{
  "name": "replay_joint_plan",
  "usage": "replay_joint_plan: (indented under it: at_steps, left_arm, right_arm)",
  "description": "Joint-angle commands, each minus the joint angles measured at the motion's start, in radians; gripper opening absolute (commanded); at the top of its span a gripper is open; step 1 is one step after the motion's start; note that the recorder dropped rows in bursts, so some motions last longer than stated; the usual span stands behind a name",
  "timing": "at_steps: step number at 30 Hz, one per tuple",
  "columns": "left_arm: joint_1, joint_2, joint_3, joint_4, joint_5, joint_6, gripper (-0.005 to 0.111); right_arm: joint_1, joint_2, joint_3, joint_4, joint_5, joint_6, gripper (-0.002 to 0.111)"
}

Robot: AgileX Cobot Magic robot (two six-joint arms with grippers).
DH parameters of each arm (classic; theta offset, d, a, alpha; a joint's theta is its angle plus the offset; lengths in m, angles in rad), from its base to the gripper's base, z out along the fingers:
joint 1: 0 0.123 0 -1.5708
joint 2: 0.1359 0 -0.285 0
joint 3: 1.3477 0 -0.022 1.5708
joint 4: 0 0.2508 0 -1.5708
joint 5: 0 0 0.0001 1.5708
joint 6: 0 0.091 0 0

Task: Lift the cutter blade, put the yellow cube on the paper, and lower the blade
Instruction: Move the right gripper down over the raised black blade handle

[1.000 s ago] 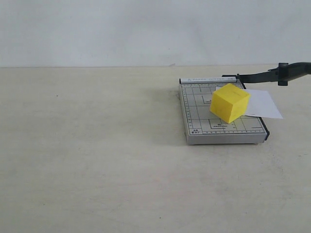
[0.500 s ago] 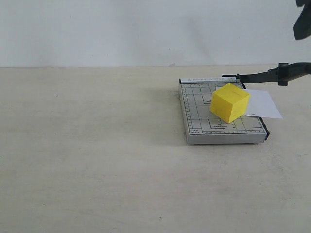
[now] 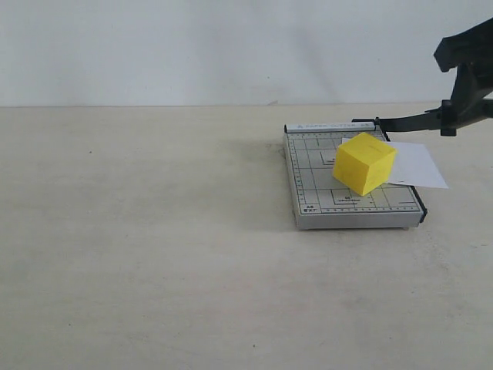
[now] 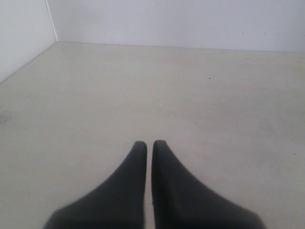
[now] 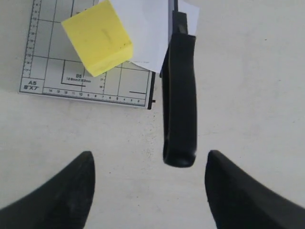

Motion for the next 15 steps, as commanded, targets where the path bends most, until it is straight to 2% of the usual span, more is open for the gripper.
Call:
replay_joint_plan:
  at_steps: [1,12,15]
  left_arm:
    - [0.002,-0.004,0.003,0.005,0.0,-0.003,0.004]
    - [0.002,-0.004,0.003,0.005,0.0,-0.003,0.004]
    - [0.002,-0.004,0.003,0.005,0.0,-0.003,0.004]
  right_arm:
    - [-0.001,0.0,-0.006,-0.07,-0.034,-0.009,0.063]
    - [-0.001,0.068,-0.006,-0.081,-0.048,-0.007,0.063]
    - [-0.001,0.086,-0.006,-0.081,-0.056,-0.009,0.055]
